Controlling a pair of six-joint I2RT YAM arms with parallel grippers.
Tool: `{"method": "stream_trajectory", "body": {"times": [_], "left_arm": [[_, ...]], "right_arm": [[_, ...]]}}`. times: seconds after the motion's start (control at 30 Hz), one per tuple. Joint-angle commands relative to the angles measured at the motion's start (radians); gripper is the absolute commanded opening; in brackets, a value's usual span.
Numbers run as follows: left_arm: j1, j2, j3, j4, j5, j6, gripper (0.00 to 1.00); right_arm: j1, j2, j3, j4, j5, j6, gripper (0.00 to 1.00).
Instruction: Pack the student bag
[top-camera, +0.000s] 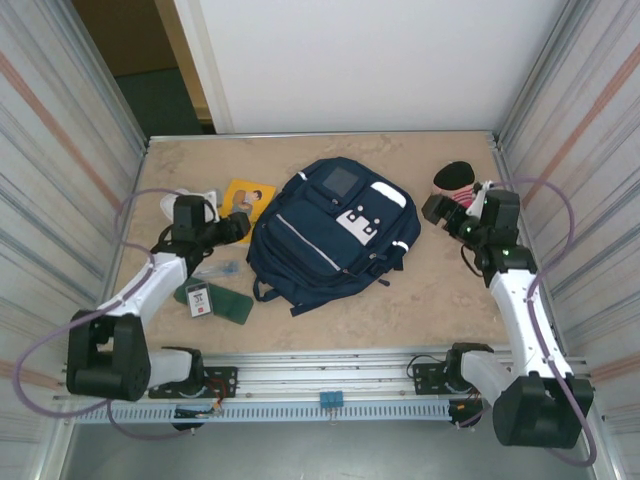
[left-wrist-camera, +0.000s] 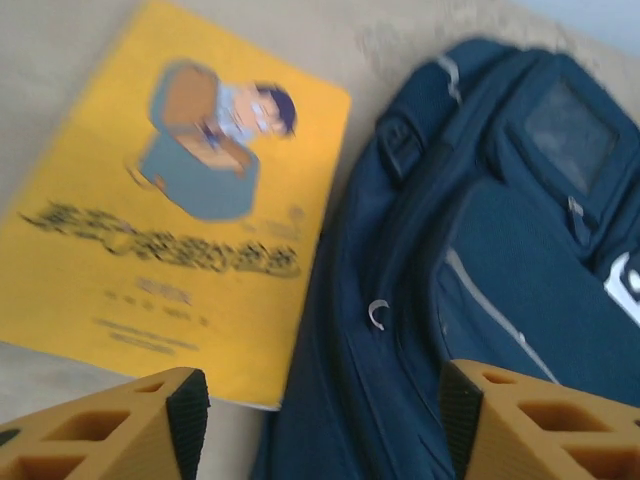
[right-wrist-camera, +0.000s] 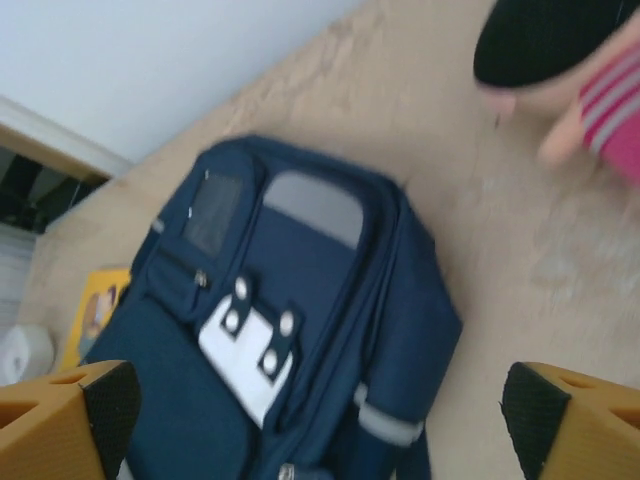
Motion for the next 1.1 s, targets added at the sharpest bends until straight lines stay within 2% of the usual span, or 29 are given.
{"method": "stream_trajectory", "body": {"times": [0.0,0.17,0.2,0.3,0.4,0.53,0.63,0.87,1.0,1.07], "left_arm": [[-0.044,0.082,0.060,-0.021,0.098,-0.036,0.62],[-0.106,0.205,0.113,0.005,0.089,-0.040,0.57],[-0.110,0.227,0.124,-0.001,0.080,-0.041,0.55],[-0.119,0.260,0.129,-0.010,0.075,-0.041,0.38],[-0.138,0.244,0.091,-0.021,0.056,-0.036,0.29],[-0.183,0.190,0.012,-0.031,0.043,-0.037,0.21],[-0.249,0.140,-0.053,-0.030,0.023,-0.061,0.18],[-0.392,0.009,-0.162,-0.085,-0.069,-0.127,0.17],[-0.418,-0.084,-0.207,-0.106,-0.089,-0.149,0.17],[-0.432,-0.140,-0.218,-0.117,-0.100,-0.145,0.22]], "right_arm": [[0.060,-0.071,-0.071,-0.044,-0.063,0.159,0.87],[0.277,-0.159,-0.235,0.052,0.031,0.328,0.71],[0.327,-0.174,-0.261,0.073,0.050,0.348,0.67],[0.434,-0.188,-0.313,0.097,0.158,0.401,0.61],[0.458,-0.142,-0.357,0.181,0.141,0.448,0.57],[0.472,-0.021,-0.361,0.285,0.107,0.460,0.53],[0.474,0.104,-0.330,0.325,0.102,0.446,0.52],[0.482,0.394,-0.261,0.521,0.094,0.458,0.50],[0.485,0.475,-0.212,0.572,0.115,0.449,0.49],[0.485,0.494,-0.192,0.571,0.119,0.438,0.50]]}}
